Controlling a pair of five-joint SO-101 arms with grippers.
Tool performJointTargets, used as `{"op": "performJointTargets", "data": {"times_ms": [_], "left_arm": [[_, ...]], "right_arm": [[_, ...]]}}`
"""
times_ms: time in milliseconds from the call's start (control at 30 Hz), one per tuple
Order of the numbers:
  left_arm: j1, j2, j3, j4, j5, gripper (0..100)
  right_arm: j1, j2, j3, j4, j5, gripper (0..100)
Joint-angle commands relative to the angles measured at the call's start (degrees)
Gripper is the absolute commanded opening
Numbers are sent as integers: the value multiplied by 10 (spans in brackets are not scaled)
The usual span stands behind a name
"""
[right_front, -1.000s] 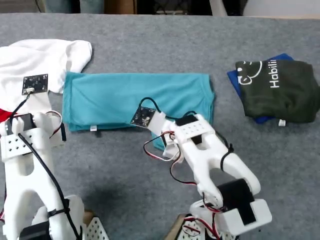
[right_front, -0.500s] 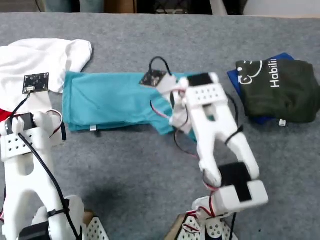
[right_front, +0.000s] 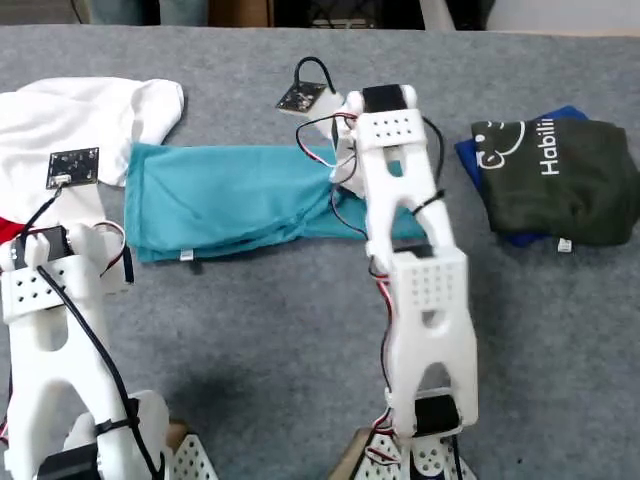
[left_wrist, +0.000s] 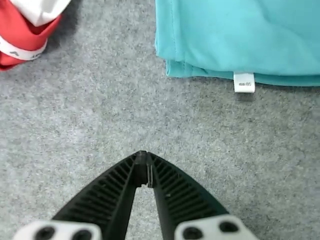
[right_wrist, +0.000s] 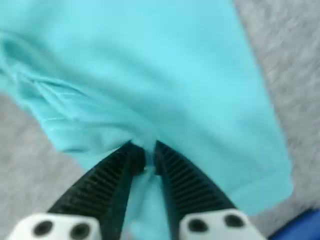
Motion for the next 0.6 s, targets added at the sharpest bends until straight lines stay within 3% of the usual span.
{"op": "performJointTargets", "data": {"times_ms": [0,67,167,233,333,433,500,567], "left_arm": [[3,-5,-8,5,-4,29],[2,-5,-8,5,-5,29],[2,-6,-8,5,-5,29],[2,-6,-10,4,-4,29],[1,0,-28,5,-4,30],[4,17,-70,14,3,107],[7,47,-109,10,20,188],[12,93,-156,11,25,204]], "right_arm": [[7,77,-216,51,1,336],[15,100,-284,54,-25,372],[33,102,-335,54,-60,297],[47,94,-349,54,-87,217],[61,55,-340,54,-134,11],[66,4,-299,55,-169,51],[67,-31,-253,55,-192,20],[67,-65,-189,55,-200,15]]}}
